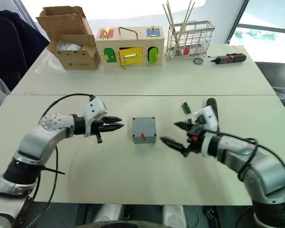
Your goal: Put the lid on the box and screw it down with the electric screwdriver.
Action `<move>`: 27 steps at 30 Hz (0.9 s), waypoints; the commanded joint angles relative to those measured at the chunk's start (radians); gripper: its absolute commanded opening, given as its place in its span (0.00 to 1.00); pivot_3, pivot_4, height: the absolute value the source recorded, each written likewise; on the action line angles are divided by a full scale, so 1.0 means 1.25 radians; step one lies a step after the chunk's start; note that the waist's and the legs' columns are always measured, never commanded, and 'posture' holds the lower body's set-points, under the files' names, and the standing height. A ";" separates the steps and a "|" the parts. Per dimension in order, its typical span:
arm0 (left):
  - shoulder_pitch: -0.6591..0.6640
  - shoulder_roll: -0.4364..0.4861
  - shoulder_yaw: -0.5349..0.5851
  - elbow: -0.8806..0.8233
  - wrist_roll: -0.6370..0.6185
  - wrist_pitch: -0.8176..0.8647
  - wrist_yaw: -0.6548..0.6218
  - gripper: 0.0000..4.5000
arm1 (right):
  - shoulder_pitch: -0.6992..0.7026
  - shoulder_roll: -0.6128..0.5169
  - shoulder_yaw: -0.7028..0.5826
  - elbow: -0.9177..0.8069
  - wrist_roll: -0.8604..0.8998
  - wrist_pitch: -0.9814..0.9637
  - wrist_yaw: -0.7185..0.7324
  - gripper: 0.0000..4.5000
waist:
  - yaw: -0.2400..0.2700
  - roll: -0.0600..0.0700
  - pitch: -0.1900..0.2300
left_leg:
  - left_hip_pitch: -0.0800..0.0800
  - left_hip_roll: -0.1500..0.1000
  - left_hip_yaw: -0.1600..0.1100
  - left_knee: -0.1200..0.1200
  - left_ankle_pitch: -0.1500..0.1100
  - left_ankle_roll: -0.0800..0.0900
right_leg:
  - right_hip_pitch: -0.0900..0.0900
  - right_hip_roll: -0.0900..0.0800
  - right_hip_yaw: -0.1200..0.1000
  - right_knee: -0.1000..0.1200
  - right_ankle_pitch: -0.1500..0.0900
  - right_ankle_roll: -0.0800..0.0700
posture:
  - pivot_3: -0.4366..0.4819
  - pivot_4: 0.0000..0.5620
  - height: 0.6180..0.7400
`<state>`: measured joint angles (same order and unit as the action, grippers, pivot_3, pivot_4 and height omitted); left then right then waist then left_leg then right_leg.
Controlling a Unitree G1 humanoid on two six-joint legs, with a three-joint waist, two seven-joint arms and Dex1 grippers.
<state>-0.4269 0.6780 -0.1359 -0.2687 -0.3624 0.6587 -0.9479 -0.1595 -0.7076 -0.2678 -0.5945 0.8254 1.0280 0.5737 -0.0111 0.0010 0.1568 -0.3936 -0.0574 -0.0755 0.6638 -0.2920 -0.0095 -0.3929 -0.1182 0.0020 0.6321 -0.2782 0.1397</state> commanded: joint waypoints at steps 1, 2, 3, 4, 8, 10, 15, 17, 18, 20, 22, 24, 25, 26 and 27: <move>-0.021 0.021 0.061 -0.107 -0.120 0.073 -0.043 0.24 | -0.169 -0.089 -0.155 0.083 0.177 0.172 -0.068 1.00 | 0.001 0.000 0.000 | 0.000 0.000 0.000 0.000 0.000 0.000 | 0.000 0.000 0.000 0.000 0.000 0.000 | 0.48 0.27 0.93; -0.030 0.025 0.074 -0.129 -0.154 0.097 -0.050 0.24 | -0.225 -0.135 -0.172 0.125 0.220 0.236 -0.068 1.00 | 0.000 0.003 0.004 | 0.000 0.000 0.000 0.000 0.000 0.000 | 0.000 0.000 0.000 0.000 0.000 0.000 | 0.48 0.27 0.93; -0.038 0.025 0.081 -0.146 -0.178 0.117 -0.051 0.24 | -0.263 -0.170 -0.182 0.157 0.253 0.282 -0.069 1.00 | 0.003 0.003 0.005 | 0.000 0.000 0.000 0.001 0.000 0.000 | 0.000 -0.001 0.000 0.000 0.000 0.000 | 0.48 0.27 0.93; -0.044 0.035 0.077 -0.166 -0.197 0.127 -0.065 0.24 | -0.309 -0.225 -0.161 0.206 0.249 0.322 -0.047 1.00 | 0.007 0.003 0.005 | -0.001 0.000 0.000 0.001 0.000 0.000 | 0.000 -0.001 -0.001 -0.001 0.000 0.000 | 0.48 0.27 0.93; -0.063 0.068 0.048 -0.194 -0.208 0.110 -0.108 0.24 | -0.473 -0.375 0.020 0.393 0.106 0.323 -0.002 1.00 | 0.008 0.004 0.006 | -0.002 0.001 0.000 -0.001 0.000 0.000 | -0.001 0.000 -0.002 -0.002 -0.001 -0.002 | 0.48 0.27 0.93; -0.073 0.069 0.034 -0.195 -0.205 0.104 -0.114 0.24 | -0.524 -0.428 0.115 0.451 0.053 0.312 0.054 1.00 | 0.003 0.004 0.007 | -0.004 0.000 0.002 0.000 0.000 0.000 | -0.002 -0.001 -0.001 -0.002 -0.001 -0.002 | 0.48 0.27 0.93; -0.081 0.091 0.012 -0.194 -0.195 0.070 -0.150 0.24 | -0.674 -0.516 0.431 0.589 -0.128 0.331 0.210 1.00 | -0.002 0.004 0.009 | -0.006 0.000 0.003 0.002 0.000 0.000 | -0.005 -0.001 -0.001 -0.001 -0.001 -0.001 | 0.48 0.27 0.93; -0.085 0.098 0.010 -0.188 -0.192 0.054 -0.161 0.24 | -0.718 -0.511 0.524 0.636 -0.148 0.368 0.291 1.00 | -0.004 0.004 0.009 | -0.009 0.000 0.003 0.002 0.000 0.000 | -0.008 0.000 -0.001 0.000 -0.001 -0.001 | 0.48 0.27 0.93; -0.087 0.100 0.009 -0.185 -0.192 0.049 -0.164 0.24 | -0.738 -0.498 0.554 0.664 -0.160 0.378 0.316 1.00 | -0.004 0.004 0.009 | -0.011 0.001 0.003 0.002 0.000 0.000 | -0.011 0.000 -0.001 0.000 -0.001 -0.001 | 0.48 0.27 0.93; -0.089 0.100 0.007 -0.178 -0.188 0.041 -0.167 0.24 | -0.764 -0.466 0.608 0.719 -0.195 0.380 0.352 1.00 | -0.007 0.004 0.010 | -0.012 0.001 0.003 0.002 0.001 -0.001 | -0.012 0.000 -0.001 0.000 -0.001 -0.001 | 0.48 0.27 0.93; -0.087 0.101 0.004 -0.172 -0.176 0.027 -0.167 0.24 | -0.781 -0.422 0.645 0.787 -0.223 0.389 0.372 1.00 | -0.006 0.004 0.010 | -0.012 0.001 0.003 0.002 0.001 -0.002 | -0.012 0.000 0.000 0.001 0.000 -0.001 | 0.48 0.27 0.93; -0.080 0.104 0.000 -0.174 -0.168 0.020 -0.163 0.24 | -0.795 -0.383 0.672 0.850 -0.248 0.394 0.391 1.00 | -0.003 0.004 0.010 | -0.012 0.000 0.003 0.002 0.001 -0.002 | -0.012 0.000 0.000 0.001 0.000 -0.001 | 0.48 0.27 0.93; -0.076 0.105 0.000 -0.178 -0.167 0.020 -0.161 0.24 | -0.802 -0.367 0.683 0.875 -0.259 0.397 0.401 1.00 | -0.003 0.004 0.010 | -0.012 0.000 0.003 0.002 0.002 -0.003 | -0.012 0.000 -0.001 0.001 0.000 -0.001 | 0.48 0.27 0.93; -0.071 0.106 0.000 -0.183 -0.166 0.020 -0.158 0.24 | -0.809 -0.352 0.694 0.899 -0.270 0.399 0.409 1.00 | -0.002 0.004 0.010 | -0.012 0.000 0.003 0.003 0.002 -0.004 | -0.012 0.000 0.000 0.001 0.000 -0.001 | 0.48 0.27 0.93; -0.066 0.107 -0.001 -0.190 -0.166 0.023 -0.154 0.24 | -0.811 -0.340 0.708 0.919 -0.285 0.393 0.416 1.00 | -0.001 0.004 0.010 | -0.012 0.000 0.003 0.003 0.003 -0.004 | -0.012 0.000 0.000 0.001 0.000 -0.001 | 0.48 0.27 0.93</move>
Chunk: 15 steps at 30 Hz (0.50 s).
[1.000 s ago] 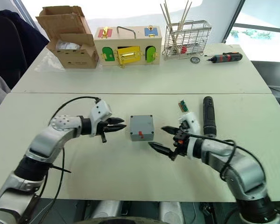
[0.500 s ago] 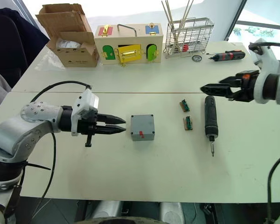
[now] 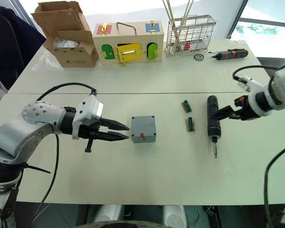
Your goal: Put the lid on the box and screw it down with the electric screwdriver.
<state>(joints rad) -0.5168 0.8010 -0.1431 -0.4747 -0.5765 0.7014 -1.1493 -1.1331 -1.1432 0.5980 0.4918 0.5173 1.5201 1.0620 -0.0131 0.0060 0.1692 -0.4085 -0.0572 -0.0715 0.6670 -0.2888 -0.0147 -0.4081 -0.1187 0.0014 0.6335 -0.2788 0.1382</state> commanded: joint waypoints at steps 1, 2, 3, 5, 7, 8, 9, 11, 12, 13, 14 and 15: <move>0.011 0.009 0.006 -0.031 0.005 -0.010 0.011 0.24 | -0.031 0.016 0.036 0.059 -0.056 -0.016 0.036 1.00 | 0.002 0.000 0.000 | 0.000 0.000 0.000 0.000 0.000 0.000 | 0.000 0.000 0.000 0.000 0.000 0.000 | 0.48 0.27 0.93; 0.013 0.010 0.005 -0.036 0.004 -0.007 0.015 0.24 | -0.031 0.020 0.055 0.065 -0.074 -0.030 0.046 1.00 | 0.003 0.000 0.000 | 0.000 0.000 0.000 0.000 0.000 -0.001 | 0.000 0.000 0.000 0.000 0.000 0.000 | 0.48 0.27 0.93; 0.017 0.010 0.006 -0.041 0.003 -0.004 0.020 0.24 | -0.034 0.028 0.070 0.071 -0.084 -0.030 0.055 1.00 | 0.003 0.000 0.000 | 0.000 0.000 0.000 0.000 0.000 -0.001 | 0.000 0.000 0.000 0.000 0.000 0.000 | 0.48 0.27 0.93; 0.026 0.012 0.005 -0.052 0.005 -0.003 0.030 0.24 | -0.040 0.042 0.095 0.073 -0.101 -0.027 0.072 1.00 | 0.001 0.000 0.000 | -0.001 0.000 0.000 0.000 0.000 -0.001 | -0.001 0.000 0.000 0.000 0.000 0.000 | 0.48 0.27 0.93; 0.032 0.010 0.003 -0.062 0.005 0.001 0.042 0.24 | -0.039 0.050 0.120 0.064 -0.116 -0.021 0.088 1.00 | -0.001 0.000 0.000 | -0.001 0.000 0.000 0.000 0.001 -0.001 | -0.001 0.000 0.000 0.000 0.000 0.000 | 0.48 0.27 0.93; 0.035 0.008 0.002 -0.065 0.006 0.001 0.049 0.24 | -0.040 0.063 0.122 0.072 -0.118 -0.009 0.088 1.00 | -0.002 0.000 0.000 | -0.001 0.000 0.000 0.000 0.001 -0.001 | -0.001 0.000 0.000 0.000 0.000 0.000 | 0.48 0.27 0.93; 0.038 0.006 0.001 -0.067 0.006 0.002 0.054 0.24 | -0.042 0.075 0.123 0.083 -0.120 0.002 0.087 1.00 | -0.002 0.000 0.000 | -0.001 0.000 0.000 0.000 0.001 -0.002 | -0.001 0.000 0.000 0.001 0.000 0.000 | 0.48 0.27 0.93; 0.042 -0.001 -0.006 -0.069 0.011 0.000 0.068 0.24 | -0.053 0.114 0.120 0.127 -0.137 0.001 0.080 1.00 | -0.003 0.000 0.000 | 0.000 0.000 -0.001 0.000 0.001 -0.002 | -0.001 0.000 0.000 0.003 0.000 0.000 | 0.48 0.27 0.93; 0.044 -0.004 -0.008 -0.070 0.012 0.000 0.074 0.24 | -0.058 0.129 0.117 0.146 -0.144 -0.001 0.078 1.00 | -0.003 0.000 0.000 | 0.000 0.000 -0.001 0.000 0.001 -0.002 | -0.002 0.000 0.000 0.004 0.000 0.000 | 0.48 0.27 0.93; 0.047 -0.008 -0.011 -0.072 0.013 0.000 0.082 0.24 | -0.065 0.151 0.114 0.175 -0.157 -0.012 0.074 1.00 | -0.003 0.000 0.000 | 0.000 0.000 -0.001 0.000 0.002 -0.003 | -0.002 0.000 0.000 0.004 0.000 0.000 | 0.48 0.27 0.93; 0.051 -0.011 -0.013 -0.076 0.014 0.003 0.092 0.24 | -0.071 0.173 0.114 0.206 -0.170 -0.024 0.071 1.00 | -0.003 0.000 0.000 | 0.000 0.000 -0.001 0.000 0.002 -0.003 | -0.002 0.000 0.000 0.005 0.000 0.000 | 0.48 0.27 0.93; 0.051 -0.015 -0.016 -0.081 0.014 0.007 0.101 0.24 | -0.076 0.186 0.117 0.229 -0.182 -0.037 0.073 1.00 | -0.003 0.000 0.000 | 0.001 0.000 -0.001 0.000 0.002 -0.003 | -0.002 0.000 0.000 0.005 0.000 0.000 | 0.48 0.27 0.93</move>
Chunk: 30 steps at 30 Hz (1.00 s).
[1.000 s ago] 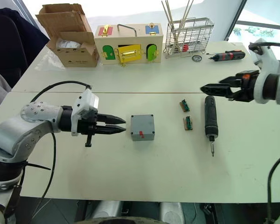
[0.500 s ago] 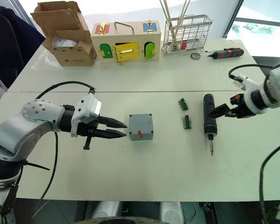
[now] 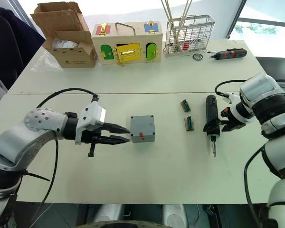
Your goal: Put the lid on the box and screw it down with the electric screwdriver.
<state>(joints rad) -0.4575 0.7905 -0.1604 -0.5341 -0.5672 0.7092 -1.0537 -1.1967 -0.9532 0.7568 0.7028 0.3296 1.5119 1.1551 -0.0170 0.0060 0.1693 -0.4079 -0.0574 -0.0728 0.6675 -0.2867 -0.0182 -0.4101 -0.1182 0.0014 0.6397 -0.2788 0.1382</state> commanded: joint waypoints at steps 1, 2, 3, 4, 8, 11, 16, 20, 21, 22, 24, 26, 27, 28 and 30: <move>0.010 -0.008 -0.001 -0.039 0.004 0.004 0.032 0.24 | -0.027 0.050 0.000 0.081 -0.048 -0.047 0.002 1.00 | -0.001 -0.002 -0.001 | 0.000 0.000 0.000 0.000 0.000 0.000 | 0.000 0.000 0.000 0.000 0.000 0.000 | 0.48 0.27 0.93; 0.013 -0.009 -0.001 -0.043 0.002 0.008 0.039 0.24 | -0.028 0.059 0.008 0.098 -0.062 -0.061 0.010 1.00 | -0.001 -0.002 -0.001 | 0.000 0.000 0.000 0.000 0.000 0.000 | 0.000 0.000 0.000 0.000 0.000 0.000 | 0.48 0.27 0.93; 0.018 -0.010 0.000 -0.048 0.001 0.011 0.048 0.24 | -0.027 0.066 0.024 0.106 -0.078 -0.077 0.023 1.00 | -0.001 -0.004 -0.002 | 0.000 0.000 0.000 0.000 0.000 0.000 | 0.000 0.000 0.000 0.000 0.000 0.000 | 0.48 0.27 0.93; 0.024 -0.009 0.003 -0.052 0.000 0.013 0.054 0.24 | -0.025 0.073 0.039 0.112 -0.091 -0.086 0.036 1.00 | -0.002 -0.005 -0.003 | 0.000 0.000 0.000 0.000 0.000 0.000 | 0.000 0.000 0.000 0.000 0.000 0.000 | 0.48 0.27 0.93; 0.032 -0.008 0.005 -0.066 -0.003 0.021 0.074 0.24 | -0.009 0.071 0.090 0.103 -0.137 -0.118 0.099 0.77 | 0.000 -0.007 -0.004 | 0.001 0.000 0.000 0.001 0.000 -0.001 | 0.001 0.000 0.000 0.001 0.000 0.000 | 0.48 0.27 0.93; 0.035 -0.011 0.010 -0.073 -0.006 0.027 0.093 0.24 | 0.015 0.063 0.121 0.080 -0.163 -0.128 0.135 0.57 | 0.003 -0.008 -0.004 | 0.001 0.000 -0.001 0.001 0.000 -0.001 | 0.001 0.000 0.000 0.001 0.000 0.000 | 0.48 0.27 0.93; 0.032 -0.018 0.009 -0.073 -0.006 0.028 0.119 0.24 | 0.075 0.049 0.117 0.046 -0.196 -0.137 0.150 0.41 | 0.005 -0.013 -0.008 | 0.001 0.000 -0.003 0.001 0.000 -0.001 | 0.001 0.000 -0.002 0.001 0.000 0.000 | 0.48 0.27 0.93; 0.030 -0.013 0.007 -0.059 0.000 0.017 0.114 0.24 | 0.097 0.033 0.052 0.037 -0.212 -0.157 0.122 0.41 | 0.017 -0.015 -0.009 | 0.001 0.000 -0.005 0.001 0.001 -0.001 | 0.003 0.000 -0.003 0.000 0.000 0.000 | 0.48 0.27 0.93; 0.026 -0.012 0.007 -0.052 0.003 0.014 0.111 0.24 | 0.091 0.036 0.004 0.053 -0.217 -0.171 0.088 0.41 | 0.019 -0.017 -0.010 | 0.001 0.000 -0.005 0.001 0.001 -0.001 | 0.004 0.000 -0.003 -0.001 0.000 0.000 | 0.48 0.27 0.93; 0.024 -0.010 0.008 -0.046 0.006 0.010 0.108 0.24 | 0.087 0.042 -0.032 0.063 -0.222 -0.179 0.062 0.41 | 0.019 -0.019 -0.011 | 0.002 0.000 -0.005 0.001 0.001 -0.001 | 0.004 0.001 -0.003 -0.001 0.000 0.000 | 0.48 0.27 0.93; 0.015 0.000 0.012 -0.026 0.008 0.004 0.093 0.24 | 0.028 0.034 -0.135 0.074 -0.209 -0.185 0.032 0.41 | 0.017 -0.018 -0.010 | 0.002 0.000 -0.005 0.001 0.001 -0.002 | 0.005 0.001 -0.003 -0.002 0.000 -0.001 | 0.48 0.27 0.93; 0.009 0.011 0.019 -0.003 0.008 -0.005 0.074 0.24 | -0.041 0.032 -0.230 0.089 -0.191 -0.145 0.000 0.41 | 0.016 -0.010 -0.005 | 0.001 -0.001 -0.003 0.001 0.001 -0.001 | 0.004 0.000 -0.002 -0.003 0.002 -0.003 | 0.48 0.27 0.93; 0.006 0.017 0.022 0.011 0.009 -0.011 0.063 0.24 | -0.056 0.016 -0.256 0.065 -0.185 -0.148 -0.002 0.41 | 0.014 -0.005 -0.003 | 0.000 -0.002 -0.002 0.001 0.002 -0.001 | 0.003 0.000 -0.001 -0.002 0.002 -0.003 | 0.48 0.27 0.93; 0.001 0.020 0.023 0.021 0.010 -0.014 0.055 0.24 | -0.069 0.001 -0.278 0.047 -0.180 -0.143 -0.005 0.41 | 0.013 -0.002 -0.002 | -0.001 -0.002 -0.001 0.000 0.002 -0.001 | 0.000 -0.001 0.000 -0.001 0.002 -0.003 | 0.48 0.27 0.93; -0.013 0.024 0.030 0.052 0.002 -0.015 0.038 0.24 | -0.085 -0.034 -0.335 -0.011 -0.171 -0.130 -0.028 0.41 | 0.011 -0.002 -0.001 | -0.002 -0.002 0.002 -0.002 0.002 -0.002 | -0.008 -0.001 0.000 0.006 0.002 -0.002 | 0.48 0.27 0.93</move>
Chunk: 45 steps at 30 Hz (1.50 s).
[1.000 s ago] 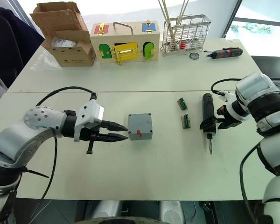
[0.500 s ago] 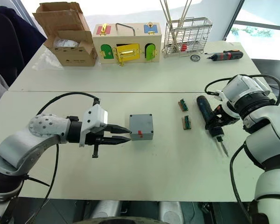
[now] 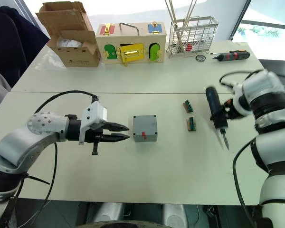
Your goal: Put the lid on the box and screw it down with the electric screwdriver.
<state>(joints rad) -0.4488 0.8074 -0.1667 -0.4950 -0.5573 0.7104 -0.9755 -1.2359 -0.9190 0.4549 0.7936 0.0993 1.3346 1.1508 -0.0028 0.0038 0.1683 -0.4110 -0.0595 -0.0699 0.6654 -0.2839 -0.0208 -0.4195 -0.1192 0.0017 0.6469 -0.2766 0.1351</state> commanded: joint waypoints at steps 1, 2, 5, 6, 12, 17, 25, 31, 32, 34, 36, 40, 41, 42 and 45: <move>-0.023 0.015 0.043 0.040 -0.009 -0.021 -0.039 0.24 | -0.054 -0.068 -0.117 -0.114 0.016 0.022 -0.042 0.41 | 0.000 0.000 0.000 | -0.002 0.000 0.000 -0.001 0.000 0.000 | -0.004 0.000 -0.001 0.002 0.000 0.000 | 0.48 0.27 0.93; -0.041 0.013 0.042 0.070 -0.011 -0.020 -0.052 0.24 | -0.042 -0.083 -0.186 -0.177 0.029 0.036 -0.071 0.41 | -0.001 0.000 0.000 | -0.004 0.001 0.000 -0.002 0.000 0.000 | -0.007 0.001 -0.002 0.002 0.000 0.000 | 0.48 0.27 0.93; -0.092 0.005 0.020 0.153 0.013 -0.031 -0.088 0.24 | 0.100 0.021 -0.550 -0.500 0.091 -0.003 -0.210 0.41 | -0.007 0.000 0.000 | -0.010 0.001 -0.001 0.000 0.001 -0.001 | -0.009 0.001 -0.004 0.002 0.000 0.000 | 0.48 0.27 0.93; -0.103 0.002 0.014 0.172 0.019 -0.036 -0.096 0.24 | 0.151 0.095 -0.653 -0.612 0.110 -0.034 -0.258 0.41 | -0.011 -0.001 0.000 | -0.010 0.001 0.000 0.001 0.001 -0.001 | -0.009 0.000 -0.004 0.002 0.000 0.000 | 0.48 0.27 0.93; -0.165 -0.038 -0.013 0.258 0.056 -0.051 -0.114 0.24 | 0.333 0.515 -0.915 -1.040 0.265 -0.081 -0.446 0.41 | -0.007 -0.001 0.000 | -0.006 0.002 0.003 0.003 0.001 -0.001 | -0.008 0.000 -0.001 0.009 0.000 0.000 | 0.48 0.27 0.93; -0.202 -0.081 -0.049 0.288 0.090 -0.053 -0.122 0.24 | 0.496 0.650 -0.816 -1.178 0.330 -0.203 -0.491 0.41 | -0.008 -0.001 0.000 | -0.006 0.000 -0.001 0.004 0.001 -0.001 | -0.008 0.000 -0.001 0.013 0.000 0.000 | 0.48 0.27 0.93; -0.211 -0.166 -0.111 0.341 0.173 -0.107 -0.099 0.24 | 0.604 0.636 -0.703 -1.163 0.365 -0.337 -0.521 0.41 | -0.015 -0.001 0.000 | -0.002 0.001 0.001 0.002 0.002 -0.002 | -0.007 0.001 -0.001 0.014 0.000 0.000 | 0.48 0.27 0.93; -0.195 -0.199 -0.145 0.391 0.234 -0.153 -0.093 0.24 | 0.642 0.609 -0.609 -1.142 0.362 -0.403 -0.530 0.41 | -0.016 -0.001 0.000 | -0.001 0.001 0.002 0.002 0.002 -0.002 | -0.007 0.001 -0.001 0.013 0.000 0.000 | 0.48 0.27 0.93; -0.191 -0.199 -0.153 0.397 0.247 -0.163 -0.095 0.24 | 0.648 0.607 -0.595 -1.139 0.361 -0.413 -0.532 0.41 | -0.016 -0.001 0.000 | -0.001 0.001 0.002 0.002 0.002 -0.002 | -0.007 0.001 -0.001 0.013 0.000 0.000 | 0.48 0.27 0.93; -0.186 -0.199 -0.161 0.408 0.266 -0.180 -0.098 0.24 | 0.658 0.602 -0.574 -1.132 0.359 -0.431 -0.537 0.41 | -0.015 -0.001 0.000 | -0.001 0.001 0.002 0.002 0.002 -0.002 | -0.007 0.001 -0.001 0.013 0.000 0.000 | 0.48 0.27 0.93; -0.185 -0.205 -0.154 0.414 0.266 -0.183 -0.098 0.24 | 0.668 0.599 -0.552 -1.123 0.352 -0.451 -0.544 0.41 | -0.013 -0.001 0.000 | -0.001 0.001 0.002 0.002 0.002 -0.002 | -0.006 0.001 -0.001 0.013 0.000 0.000 | 0.48 0.27 0.93; -0.182 -0.210 -0.149 0.414 0.265 -0.187 -0.099 0.24 | 0.686 0.589 -0.524 -1.109 0.347 -0.485 -0.553 0.41 | -0.012 -0.001 0.000 | 0.000 0.001 0.002 0.002 0.002 -0.002 | -0.006 0.001 -0.001 0.013 0.000 0.000 | 0.48 0.27 0.93; -0.182 -0.210 -0.148 0.414 0.264 -0.187 -0.099 0.24 | 0.689 0.586 -0.519 -1.105 0.348 -0.493 -0.556 0.41 | -0.012 -0.001 0.000 | 0.000 0.001 0.002 0.002 0.002 -0.002 | -0.006 0.001 -0.001 0.013 0.000 0.000 | 0.48 0.27 0.93; -0.181 -0.211 -0.148 0.413 0.264 -0.188 -0.099 0.24 | 0.690 0.583 -0.516 -1.103 0.350 -0.499 -0.559 0.41 | -0.013 -0.001 0.000 | 0.000 0.001 0.002 0.002 0.002 -0.002 | -0.005 0.001 -0.001 0.013 0.000 0.000 | 0.48 0.27 0.93; -0.178 -0.213 -0.145 0.409 0.262 -0.188 -0.099 0.24 | 0.696 0.571 -0.509 -1.091 0.350 -0.514 -0.564 0.41 | -0.013 -0.001 0.000 | 0.000 0.001 0.002 0.002 0.002 -0.002 | -0.005 0.001 -0.001 0.013 0.000 0.000 | 0.48 0.27 0.93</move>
<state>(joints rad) -0.6877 0.5405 -0.3416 0.0182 -0.2475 0.4702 -1.0953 -0.3552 -0.1987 -0.1794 -0.5414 0.5243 0.7415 0.4466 -0.0186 0.0027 0.1678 -0.4107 -0.0584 -0.0672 0.6677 -0.2819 -0.0233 -0.4263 -0.1185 0.0007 0.6636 -0.2764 0.1350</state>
